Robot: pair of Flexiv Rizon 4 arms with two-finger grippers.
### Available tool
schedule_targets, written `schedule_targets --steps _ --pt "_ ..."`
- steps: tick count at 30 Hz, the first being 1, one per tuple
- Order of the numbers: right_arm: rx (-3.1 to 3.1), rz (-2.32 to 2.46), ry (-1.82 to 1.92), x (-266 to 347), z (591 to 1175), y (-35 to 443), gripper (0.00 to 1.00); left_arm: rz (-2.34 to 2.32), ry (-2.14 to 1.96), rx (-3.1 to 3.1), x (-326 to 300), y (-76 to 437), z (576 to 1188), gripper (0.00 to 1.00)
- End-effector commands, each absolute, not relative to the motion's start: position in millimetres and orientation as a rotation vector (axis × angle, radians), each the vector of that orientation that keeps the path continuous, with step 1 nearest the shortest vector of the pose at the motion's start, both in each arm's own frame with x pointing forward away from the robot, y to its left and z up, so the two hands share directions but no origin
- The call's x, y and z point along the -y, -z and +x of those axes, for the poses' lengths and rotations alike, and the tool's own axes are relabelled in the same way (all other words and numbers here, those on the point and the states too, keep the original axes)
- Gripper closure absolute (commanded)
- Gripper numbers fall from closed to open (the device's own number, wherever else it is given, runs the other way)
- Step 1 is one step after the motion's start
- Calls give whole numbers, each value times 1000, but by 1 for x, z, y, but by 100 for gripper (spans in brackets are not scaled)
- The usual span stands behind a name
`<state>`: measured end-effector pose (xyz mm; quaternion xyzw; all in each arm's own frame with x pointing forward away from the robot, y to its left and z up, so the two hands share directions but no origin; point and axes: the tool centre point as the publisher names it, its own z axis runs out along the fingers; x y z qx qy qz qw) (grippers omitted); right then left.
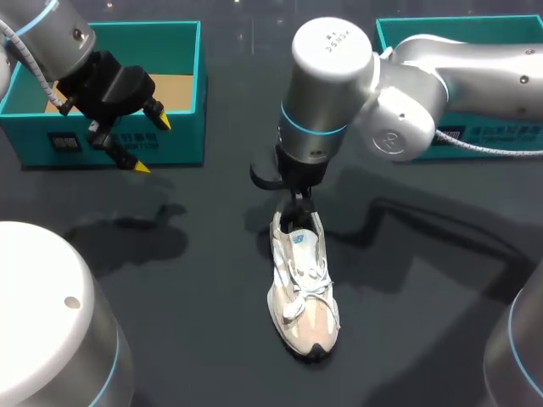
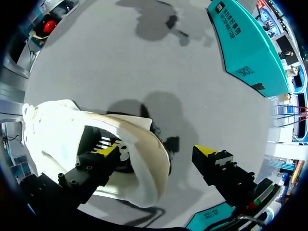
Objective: Take the shoe out of the shoebox, open the shoe tongue, remove and reinsert the insole, then place the shoe into the shoebox
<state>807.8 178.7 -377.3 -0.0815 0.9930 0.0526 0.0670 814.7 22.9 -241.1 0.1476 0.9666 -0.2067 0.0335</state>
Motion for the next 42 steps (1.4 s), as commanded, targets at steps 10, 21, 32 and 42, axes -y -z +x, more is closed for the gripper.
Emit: schedule_targets --steps 10,21,32,42 --pt "-3053 -263 -156 -184 814 395 0 454 631 -2973 -24 241 814 0" --pt "-3076 -255 -159 -182 810 397 92 454 631 -2973 -24 241 814 0" --pt "-3115 -239 -75 -176 796 360 100 454 631 -2973 -24 241 814 0" --pt "-3061 -184 35 -146 805 295 100 454 631 -2973 -24 241 814 0"
